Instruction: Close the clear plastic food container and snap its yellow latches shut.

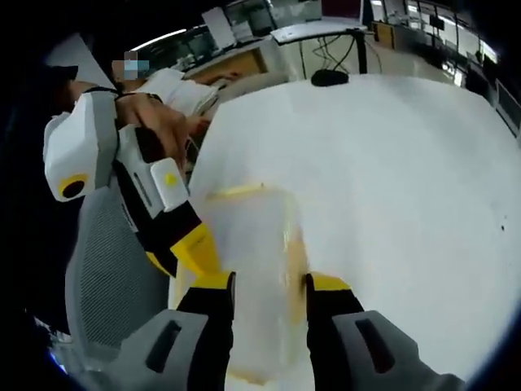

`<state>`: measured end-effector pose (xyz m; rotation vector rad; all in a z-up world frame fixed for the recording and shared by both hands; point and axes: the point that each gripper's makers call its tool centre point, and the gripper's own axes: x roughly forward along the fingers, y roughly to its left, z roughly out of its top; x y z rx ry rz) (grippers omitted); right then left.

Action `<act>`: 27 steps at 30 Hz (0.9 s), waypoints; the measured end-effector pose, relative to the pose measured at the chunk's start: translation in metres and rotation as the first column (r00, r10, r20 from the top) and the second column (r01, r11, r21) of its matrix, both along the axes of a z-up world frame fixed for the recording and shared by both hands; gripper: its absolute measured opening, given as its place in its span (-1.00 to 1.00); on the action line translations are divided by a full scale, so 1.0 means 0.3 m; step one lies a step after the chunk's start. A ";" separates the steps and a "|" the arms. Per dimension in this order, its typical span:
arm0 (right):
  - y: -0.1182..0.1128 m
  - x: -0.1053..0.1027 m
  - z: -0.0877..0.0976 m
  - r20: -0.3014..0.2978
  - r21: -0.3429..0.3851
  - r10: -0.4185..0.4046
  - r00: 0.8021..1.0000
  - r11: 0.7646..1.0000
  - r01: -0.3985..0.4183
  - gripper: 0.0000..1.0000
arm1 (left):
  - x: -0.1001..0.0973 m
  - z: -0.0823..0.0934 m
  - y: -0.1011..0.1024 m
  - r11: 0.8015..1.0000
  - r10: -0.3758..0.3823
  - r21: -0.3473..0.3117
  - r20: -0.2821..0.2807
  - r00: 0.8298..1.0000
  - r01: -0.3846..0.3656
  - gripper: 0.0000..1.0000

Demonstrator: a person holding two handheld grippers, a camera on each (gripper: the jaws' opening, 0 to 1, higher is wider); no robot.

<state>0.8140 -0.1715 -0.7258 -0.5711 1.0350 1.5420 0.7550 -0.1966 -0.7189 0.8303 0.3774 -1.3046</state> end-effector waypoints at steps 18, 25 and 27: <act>0.013 -0.002 0.011 -0.050 -0.032 -0.020 0.999 0.999 0.018 -0.40 | -0.016 0.006 -0.008 0.999 0.039 0.018 0.031 0.999 -0.040 -0.54; 0.013 -0.003 0.012 -0.036 -0.024 -0.020 0.999 1.000 0.019 -0.35 | 0.004 0.019 -0.001 1.000 0.014 0.011 0.018 1.000 -0.015 -0.51; 0.012 -0.003 0.011 -0.036 -0.032 -0.029 0.999 0.999 0.028 -0.34 | 0.002 0.015 -0.003 1.000 0.014 0.009 0.000 1.000 -0.014 -0.51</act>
